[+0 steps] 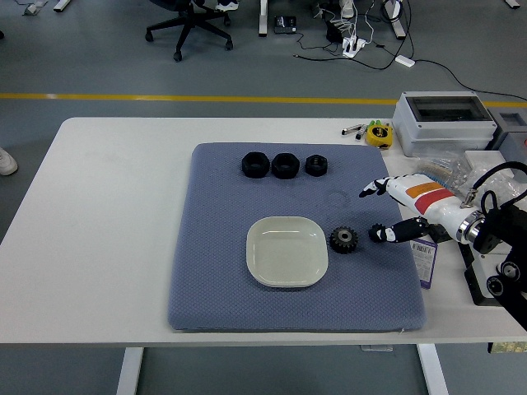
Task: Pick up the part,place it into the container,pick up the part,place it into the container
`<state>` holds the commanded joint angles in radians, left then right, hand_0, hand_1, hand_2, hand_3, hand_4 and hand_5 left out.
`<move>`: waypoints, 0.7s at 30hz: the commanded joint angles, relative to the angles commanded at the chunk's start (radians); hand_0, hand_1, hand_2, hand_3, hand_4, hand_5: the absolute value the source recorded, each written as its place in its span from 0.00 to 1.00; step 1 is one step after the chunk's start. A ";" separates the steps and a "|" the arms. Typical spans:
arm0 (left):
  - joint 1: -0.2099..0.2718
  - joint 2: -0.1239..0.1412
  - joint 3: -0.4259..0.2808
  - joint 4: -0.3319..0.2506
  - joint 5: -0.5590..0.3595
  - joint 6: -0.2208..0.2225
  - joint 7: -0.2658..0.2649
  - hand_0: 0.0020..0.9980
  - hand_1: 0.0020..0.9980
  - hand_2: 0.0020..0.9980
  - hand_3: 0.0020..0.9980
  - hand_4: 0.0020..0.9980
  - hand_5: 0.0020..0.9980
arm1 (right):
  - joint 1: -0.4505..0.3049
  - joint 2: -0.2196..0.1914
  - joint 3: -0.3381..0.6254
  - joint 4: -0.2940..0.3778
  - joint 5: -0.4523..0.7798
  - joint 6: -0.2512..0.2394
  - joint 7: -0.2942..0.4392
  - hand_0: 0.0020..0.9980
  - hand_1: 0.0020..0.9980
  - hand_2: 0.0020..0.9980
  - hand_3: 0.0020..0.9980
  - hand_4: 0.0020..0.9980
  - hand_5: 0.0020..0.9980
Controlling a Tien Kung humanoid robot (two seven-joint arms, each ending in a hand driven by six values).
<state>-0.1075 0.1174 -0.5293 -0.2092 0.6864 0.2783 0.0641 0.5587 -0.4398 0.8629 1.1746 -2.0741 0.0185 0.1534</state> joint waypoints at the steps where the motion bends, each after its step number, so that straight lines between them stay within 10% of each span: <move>1: 0.000 0.000 0.000 0.000 0.000 0.000 0.000 0.68 0.64 0.64 0.55 0.62 0.58 | 0.004 0.000 -0.005 -0.004 0.000 0.000 0.000 0.55 0.66 0.73 0.68 0.87 0.23; 21: 0.014 -0.001 -0.016 -0.001 0.020 0.000 0.009 0.68 0.64 0.65 0.55 0.62 0.58 | 0.068 0.041 -0.106 -0.170 0.055 -0.017 0.021 0.51 0.62 0.70 0.60 0.86 0.27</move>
<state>-0.0933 0.1160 -0.5456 -0.2098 0.7062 0.2784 0.0732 0.6267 -0.3992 0.7567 1.0047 -2.0189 0.0018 0.1748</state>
